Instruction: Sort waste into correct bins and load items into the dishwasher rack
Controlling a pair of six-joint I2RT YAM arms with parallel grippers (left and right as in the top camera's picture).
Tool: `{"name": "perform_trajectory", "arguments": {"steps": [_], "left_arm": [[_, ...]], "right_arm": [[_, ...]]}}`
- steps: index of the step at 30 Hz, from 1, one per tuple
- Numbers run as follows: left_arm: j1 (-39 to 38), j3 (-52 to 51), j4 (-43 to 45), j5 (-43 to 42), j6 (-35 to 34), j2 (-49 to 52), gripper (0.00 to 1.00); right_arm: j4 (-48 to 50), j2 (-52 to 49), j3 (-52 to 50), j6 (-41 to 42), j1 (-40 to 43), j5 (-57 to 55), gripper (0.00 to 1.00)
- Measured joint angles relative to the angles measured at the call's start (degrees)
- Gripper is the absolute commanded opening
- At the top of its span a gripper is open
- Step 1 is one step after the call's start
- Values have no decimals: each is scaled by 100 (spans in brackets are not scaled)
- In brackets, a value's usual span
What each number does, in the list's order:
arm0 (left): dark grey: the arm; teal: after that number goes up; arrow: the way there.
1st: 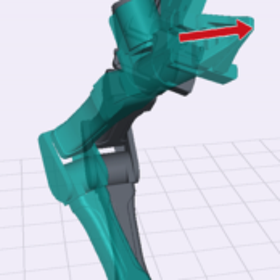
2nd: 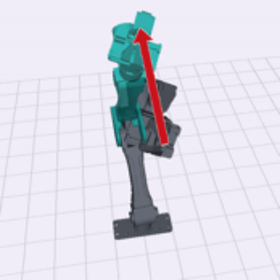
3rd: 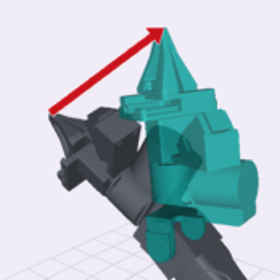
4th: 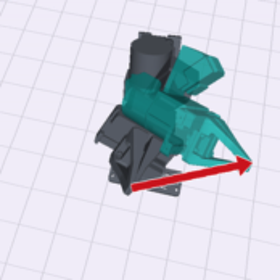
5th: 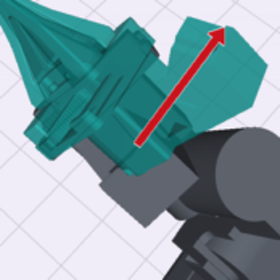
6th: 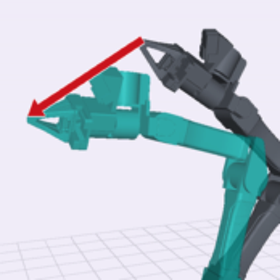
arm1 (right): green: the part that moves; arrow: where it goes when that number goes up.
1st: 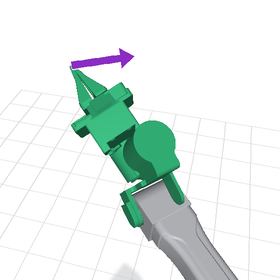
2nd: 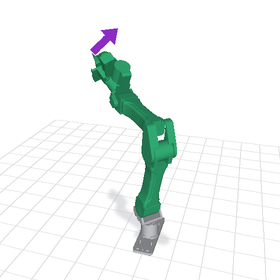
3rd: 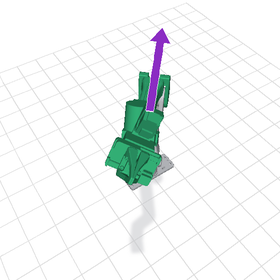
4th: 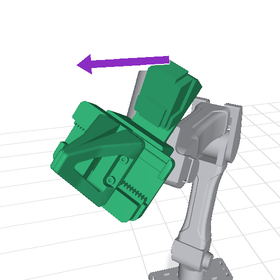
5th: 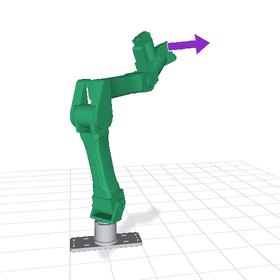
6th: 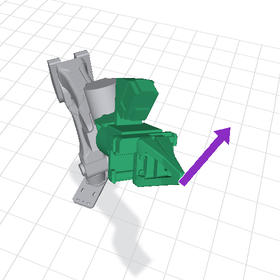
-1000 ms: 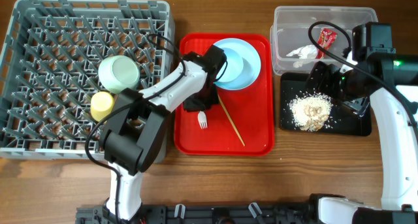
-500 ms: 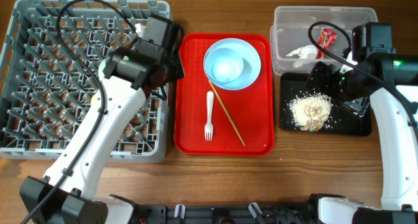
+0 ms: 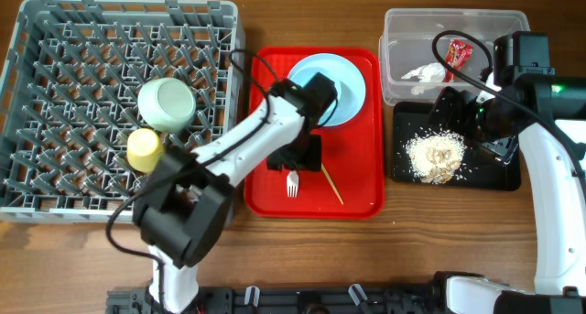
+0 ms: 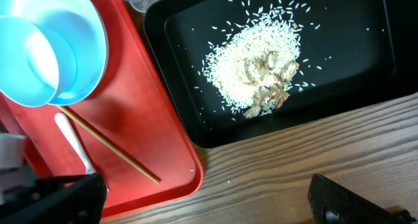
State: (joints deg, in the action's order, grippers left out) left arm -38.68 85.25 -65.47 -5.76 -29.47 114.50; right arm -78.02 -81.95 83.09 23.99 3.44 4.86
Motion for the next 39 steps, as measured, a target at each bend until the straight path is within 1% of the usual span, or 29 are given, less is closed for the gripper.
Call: {"name": "perform_trajectory", "arguments": {"steps": [4,8,9,10,13,15,16,18,22,26,28,30,34,35,36,37,39], "left_arm": [[-103,-68,31,-17,-225,271,65],[-103,-627,623,-20,-302,278,64],[-103,-662,638,-20,-302,278,62],[-101,-667,658,-24,-304,275,57],[-98,-669,684,-35,-374,271,37],[-96,-669,695,-33,-391,271,33],[-96,-669,699,-35,-385,271,29],[-96,-669,697,-37,-391,271,26],[-96,-669,702,-37,-385,271,25],[-7,-678,708,-103,-385,256,27],[166,-756,752,-101,-387,118,28],[356,-796,758,-17,-385,-243,30],[581,-796,756,186,-308,-1305,33],[669,-796,728,264,-197,-1626,36],[776,-796,726,304,-107,-1832,37],[916,-796,730,339,0,-2035,42],[1209,-796,741,398,83,-2295,46]], "right_arm": [[-2,0,0,0,0,0,100],[-17,0,0,0,0,0,100],[-20,0,0,0,0,0,100],[-22,0,0,0,0,0,100],[-22,0,0,0,0,0,100],[-22,0,0,0,0,0,100],[-22,0,0,0,0,0,100],[-22,0,0,0,0,0,100],[-22,0,0,0,0,0,100],[-22,0,0,0,0,0,100],[-22,0,0,0,0,0,100],[-22,0,0,0,0,0,100],[-22,0,0,0,0,0,100],[-22,0,0,0,0,0,100],[-24,0,0,0,0,0,100],[-24,0,0,0,0,0,100],[-24,0,0,0,0,0,100]]}}
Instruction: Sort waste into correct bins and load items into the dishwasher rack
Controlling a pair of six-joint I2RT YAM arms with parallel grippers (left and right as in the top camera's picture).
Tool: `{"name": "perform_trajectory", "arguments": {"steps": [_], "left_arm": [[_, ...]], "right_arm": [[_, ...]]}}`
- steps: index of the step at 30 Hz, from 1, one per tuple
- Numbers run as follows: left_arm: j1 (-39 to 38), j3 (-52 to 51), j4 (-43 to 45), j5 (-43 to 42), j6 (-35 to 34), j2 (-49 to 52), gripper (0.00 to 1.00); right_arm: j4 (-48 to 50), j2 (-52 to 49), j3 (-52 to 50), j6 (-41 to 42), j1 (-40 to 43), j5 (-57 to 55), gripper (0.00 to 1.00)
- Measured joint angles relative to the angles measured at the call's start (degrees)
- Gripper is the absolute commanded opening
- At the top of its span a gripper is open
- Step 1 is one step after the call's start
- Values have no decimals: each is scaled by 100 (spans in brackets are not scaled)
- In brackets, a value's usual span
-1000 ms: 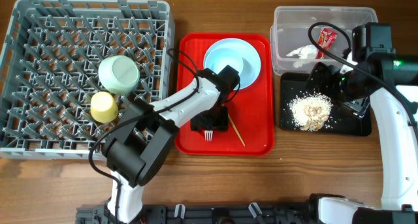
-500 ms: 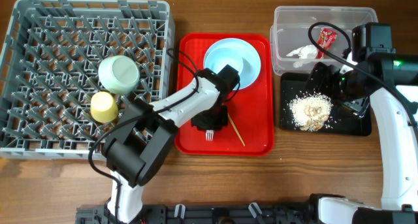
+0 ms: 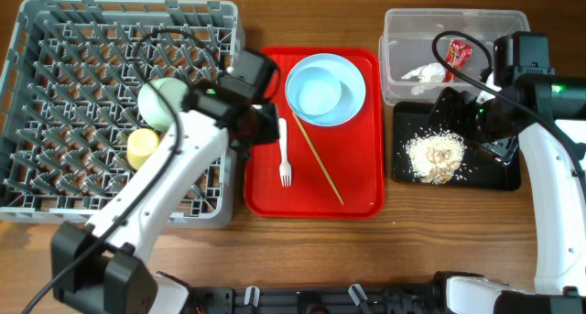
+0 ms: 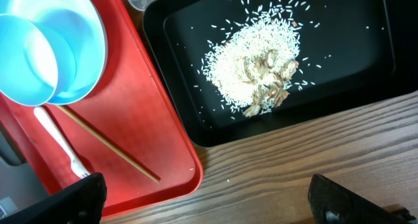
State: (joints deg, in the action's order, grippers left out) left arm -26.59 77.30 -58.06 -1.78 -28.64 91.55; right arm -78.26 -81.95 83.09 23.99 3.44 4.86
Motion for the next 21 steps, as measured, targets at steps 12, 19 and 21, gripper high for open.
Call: {"name": "perform_trajectory", "arguments": {"steps": [12,19,21], "left_arm": [[-953,0,44,-131,-367,1847,49],[-953,0,304,-131,-385,2317,50],[-953,0,313,-131,-385,2328,50]], "right_arm": [[-37,0,0,0,0,0,100],[-39,0,0,0,0,0,100],[-39,0,0,0,0,0,100]]}}
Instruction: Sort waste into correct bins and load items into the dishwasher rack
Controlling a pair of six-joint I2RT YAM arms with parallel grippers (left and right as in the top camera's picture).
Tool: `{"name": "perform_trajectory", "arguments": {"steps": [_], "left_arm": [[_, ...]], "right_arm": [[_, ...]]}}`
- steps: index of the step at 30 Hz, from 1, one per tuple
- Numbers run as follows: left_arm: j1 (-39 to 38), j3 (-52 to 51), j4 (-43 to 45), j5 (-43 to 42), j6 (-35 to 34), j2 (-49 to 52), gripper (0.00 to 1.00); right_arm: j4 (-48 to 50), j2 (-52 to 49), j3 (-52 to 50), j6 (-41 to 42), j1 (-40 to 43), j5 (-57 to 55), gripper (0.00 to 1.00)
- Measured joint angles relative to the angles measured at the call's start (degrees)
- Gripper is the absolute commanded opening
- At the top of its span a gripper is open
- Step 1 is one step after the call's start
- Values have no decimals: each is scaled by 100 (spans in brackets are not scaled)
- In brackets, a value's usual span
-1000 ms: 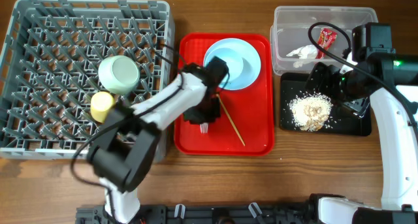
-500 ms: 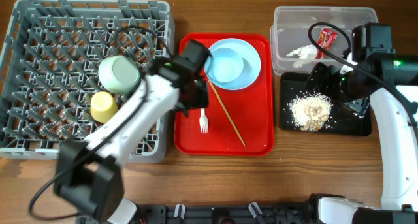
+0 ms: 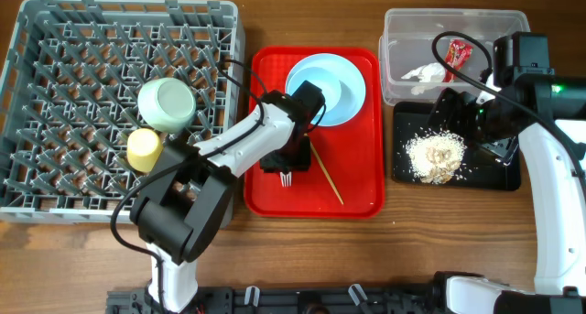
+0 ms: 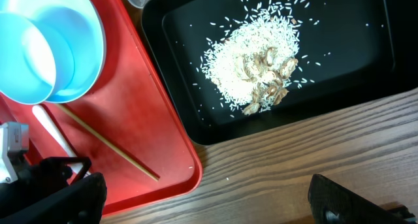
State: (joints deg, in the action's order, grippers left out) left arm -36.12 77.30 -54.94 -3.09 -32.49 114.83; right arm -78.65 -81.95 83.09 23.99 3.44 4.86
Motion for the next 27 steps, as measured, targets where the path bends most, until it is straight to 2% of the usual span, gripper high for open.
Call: {"name": "perform_trajectory", "arguments": {"steps": [3,4,7,11,21,24,26,27], "left_arm": [[0,-76,98,0,0,15,49],[0,-129,120,2,0,15,47],[0,-151,140,22,-20,13,22],[0,-151,142,20,-83,4,12],[0,-247,184,-20,-83,-133,13],[0,-247,186,-20,-83,-208,11],[0,-247,186,-20,-83,-212,4],[0,-247,184,-20,-85,-212,4]], "right_arm": [[-2,0,0,0,0,0,100],[-11,0,0,0,0,-2,100],[-17,0,0,0,0,0,100],[-17,0,0,0,0,0,100],[-20,0,0,0,0,0,100],[-20,0,0,0,0,0,100],[-20,0,0,0,0,0,100],[-20,0,0,0,0,0,100]]}}
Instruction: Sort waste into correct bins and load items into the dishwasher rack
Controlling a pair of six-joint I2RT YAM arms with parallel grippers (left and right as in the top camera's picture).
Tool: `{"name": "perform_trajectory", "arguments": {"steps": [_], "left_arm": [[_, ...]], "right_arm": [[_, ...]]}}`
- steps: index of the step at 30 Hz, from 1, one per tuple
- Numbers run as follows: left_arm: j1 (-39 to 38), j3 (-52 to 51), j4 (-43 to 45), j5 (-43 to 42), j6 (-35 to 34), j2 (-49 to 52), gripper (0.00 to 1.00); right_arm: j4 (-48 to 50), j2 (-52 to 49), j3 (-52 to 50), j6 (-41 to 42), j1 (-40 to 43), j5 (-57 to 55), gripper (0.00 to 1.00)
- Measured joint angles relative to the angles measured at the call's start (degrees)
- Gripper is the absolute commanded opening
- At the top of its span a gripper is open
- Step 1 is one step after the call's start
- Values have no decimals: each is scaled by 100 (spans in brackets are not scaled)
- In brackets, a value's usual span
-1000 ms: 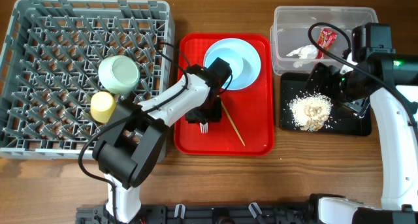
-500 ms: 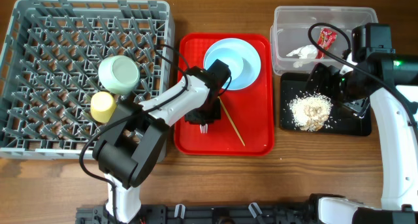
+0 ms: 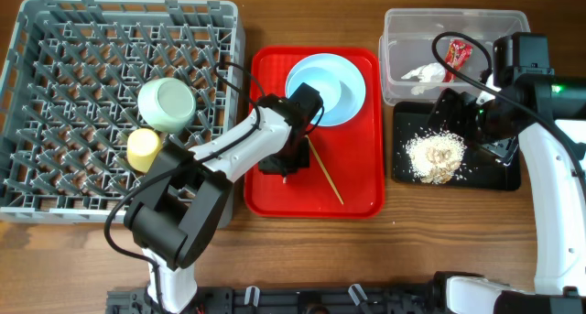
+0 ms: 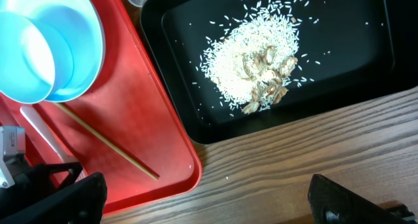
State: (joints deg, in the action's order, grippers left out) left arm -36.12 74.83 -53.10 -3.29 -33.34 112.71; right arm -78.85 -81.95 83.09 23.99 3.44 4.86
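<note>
On the red tray (image 3: 359,172) my left gripper (image 3: 284,160) is down on the white fork (image 4: 40,131), apparently shut on its lower handle; the tines are hidden under it. A wooden stick (image 3: 325,175) lies beside it, and a light blue bowl (image 3: 325,90) sits at the tray's far end. A green cup (image 3: 167,103) and a yellow cup (image 3: 144,149) rest in the grey dishwasher rack (image 3: 55,21). My right gripper (image 4: 206,204) hangs wide open near the black tray (image 3: 499,178), holding nothing.
The black tray holds a pile of rice with food scraps (image 3: 435,156). Behind it stands a clear bin (image 3: 494,26) with a red wrapper (image 3: 457,51) and a crumpled white tissue (image 3: 423,72). Bare wooden table runs along the front.
The left gripper has settled lower on the fork. The fork's handle has shifted slightly to the left in the right wrist view, and its tines no longer show. The right arm is unchanged.
The left gripper was first over the fork on the red tray. Then it was back at the rack's right edge, with the fork lying free beside the stick. Then it was down over the fork again, and now the fork has shifted under it. The right arm stayed still.
</note>
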Motion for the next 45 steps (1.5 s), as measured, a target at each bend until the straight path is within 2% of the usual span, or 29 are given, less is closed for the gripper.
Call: {"name": "perform_trajectory", "arguments": {"steps": [5,8,13,16,20,23,27,28,29,30,37,40,42,45], "left_arm": [[0,0,-15,33,2,-2,4],[22,13,-372,236,13,-133,4],[225,616,-966,409,905,-1104,4],[730,756,-962,866,1502,-1860,4],[1622,758,-566,1097,2363,-1906,4],[2092,758,-308,1097,2538,-1836,4],[2273,758,-188,1093,2583,-1460,4],[2277,758,-188,1093,2583,-1307,6],[2280,758,-188,1093,2583,-1200,40],[2280,758,-190,1093,2599,-1119,63],[2280,758,-212,1069,2618,-1097,68],[2218,758,-210,538,2566,-1097,68],[1982,758,-151,111,2428,-1097,68],[1110,756,293,-387,1921,-1097,68]], "right_arm": [[-4,0,0,0,0,0,100],[-22,0,0,0,0,0,100],[-24,0,0,0,0,0,100],[-24,0,0,0,0,0,100],[-42,0,0,0,0,0,100],[-42,0,0,0,0,0,100],[-39,0,0,0,0,0,100],[-42,0,0,0,0,0,100],[-42,0,0,0,0,0,100],[-42,0,0,0,0,0,100],[-42,0,0,0,0,0,100],[-42,0,0,0,0,0,100],[-37,0,0,0,0,0,100],[-7,0,0,0,0,0,100]]}}
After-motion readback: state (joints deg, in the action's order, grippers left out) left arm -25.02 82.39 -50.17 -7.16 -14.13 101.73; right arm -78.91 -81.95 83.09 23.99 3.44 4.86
